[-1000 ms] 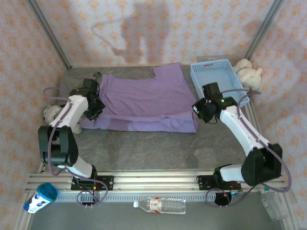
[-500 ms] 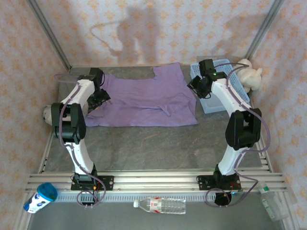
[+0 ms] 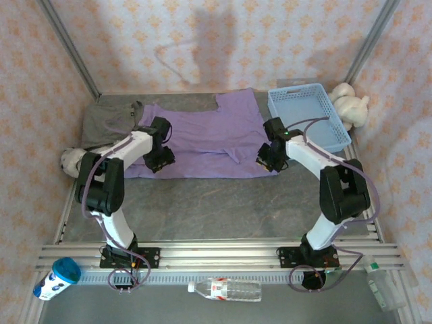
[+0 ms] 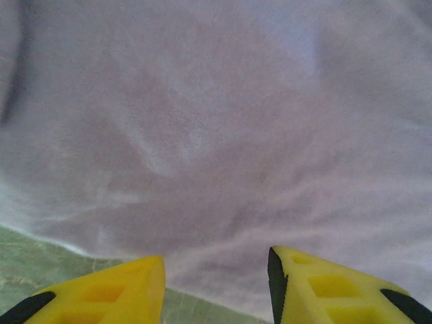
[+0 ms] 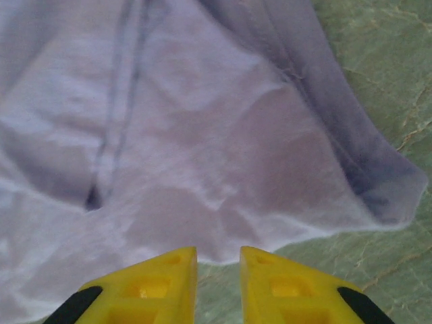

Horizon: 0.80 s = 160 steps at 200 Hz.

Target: Fold and stack the mixed laundry pile

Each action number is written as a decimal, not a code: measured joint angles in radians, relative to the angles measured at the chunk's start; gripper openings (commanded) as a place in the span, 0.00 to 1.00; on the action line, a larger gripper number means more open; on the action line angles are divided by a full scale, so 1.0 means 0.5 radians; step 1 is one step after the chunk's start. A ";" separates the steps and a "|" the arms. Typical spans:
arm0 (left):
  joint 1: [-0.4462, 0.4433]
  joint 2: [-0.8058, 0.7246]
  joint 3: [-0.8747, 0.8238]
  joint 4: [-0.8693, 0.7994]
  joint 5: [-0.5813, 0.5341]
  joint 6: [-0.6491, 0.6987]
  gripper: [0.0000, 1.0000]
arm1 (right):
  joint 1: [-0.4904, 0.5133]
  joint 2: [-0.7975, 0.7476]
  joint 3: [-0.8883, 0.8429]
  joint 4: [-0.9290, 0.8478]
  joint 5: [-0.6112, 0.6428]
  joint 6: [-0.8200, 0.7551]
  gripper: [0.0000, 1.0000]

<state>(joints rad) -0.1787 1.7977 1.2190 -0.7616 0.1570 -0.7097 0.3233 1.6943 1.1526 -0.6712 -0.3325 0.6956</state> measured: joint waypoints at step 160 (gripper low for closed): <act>-0.372 -0.277 -0.536 0.210 0.143 -0.153 0.56 | -0.378 -0.409 -0.588 -0.096 0.240 -0.157 0.42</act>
<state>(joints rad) -0.3649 1.6592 0.9508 -0.6567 0.2283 -0.7860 0.1345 1.4899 0.8585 -0.7193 -0.2127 0.6170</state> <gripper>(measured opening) 0.555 0.371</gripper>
